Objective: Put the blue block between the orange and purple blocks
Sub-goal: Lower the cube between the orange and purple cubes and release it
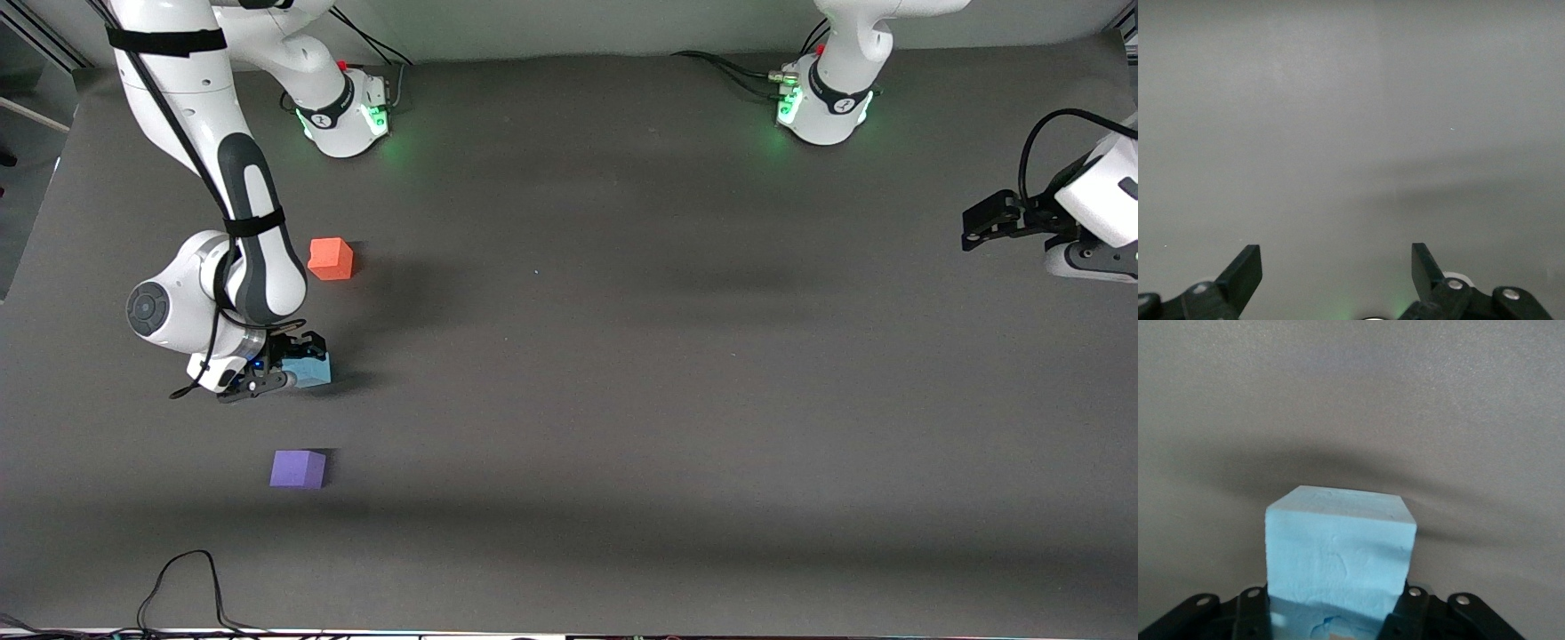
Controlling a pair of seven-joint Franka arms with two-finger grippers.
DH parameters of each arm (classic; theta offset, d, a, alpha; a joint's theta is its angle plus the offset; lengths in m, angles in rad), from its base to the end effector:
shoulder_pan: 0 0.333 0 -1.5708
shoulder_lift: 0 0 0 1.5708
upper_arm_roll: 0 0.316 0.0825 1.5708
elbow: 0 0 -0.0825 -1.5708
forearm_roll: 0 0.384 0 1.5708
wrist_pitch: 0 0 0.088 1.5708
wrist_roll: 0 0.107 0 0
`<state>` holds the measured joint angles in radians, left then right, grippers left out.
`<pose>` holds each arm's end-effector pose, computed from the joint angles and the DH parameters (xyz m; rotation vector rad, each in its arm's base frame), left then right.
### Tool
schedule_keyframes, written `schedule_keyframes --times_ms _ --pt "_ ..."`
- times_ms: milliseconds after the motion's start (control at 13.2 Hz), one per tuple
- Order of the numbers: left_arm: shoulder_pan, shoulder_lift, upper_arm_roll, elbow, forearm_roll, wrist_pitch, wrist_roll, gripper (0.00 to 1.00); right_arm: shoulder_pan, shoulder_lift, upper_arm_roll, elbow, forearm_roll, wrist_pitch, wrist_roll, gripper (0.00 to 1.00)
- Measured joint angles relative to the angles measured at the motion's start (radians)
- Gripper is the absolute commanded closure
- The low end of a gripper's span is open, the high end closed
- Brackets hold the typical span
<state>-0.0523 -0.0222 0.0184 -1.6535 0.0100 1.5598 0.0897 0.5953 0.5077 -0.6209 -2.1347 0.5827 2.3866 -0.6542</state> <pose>0.5436 -0.0172 0.5969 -3.1260 0.1938 0.1124 0.5559 -0.0147 0.1961 -3.0159 -0.3263 0.1071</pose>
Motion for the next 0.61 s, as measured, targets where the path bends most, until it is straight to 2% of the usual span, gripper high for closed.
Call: schedule_keyframes --times_ms 76,152,607 --pt "0.000 0.000 0.000 0.000 0.000 0.000 0.000 0.00 0.001 0.000 0.000 0.000 0.004 0.000 0.000 0.05" --pt "0.000 0.000 0.000 0.000 0.000 0.000 0.000 0.00 0.001 0.000 0.000 0.000 0.007 0.000 0.002 0.00" --pt "0.000 0.000 0.000 0.000 0.000 0.000 0.000 0.00 0.015 -0.004 0.003 0.006 0.014 -0.015 0.030 0.00"
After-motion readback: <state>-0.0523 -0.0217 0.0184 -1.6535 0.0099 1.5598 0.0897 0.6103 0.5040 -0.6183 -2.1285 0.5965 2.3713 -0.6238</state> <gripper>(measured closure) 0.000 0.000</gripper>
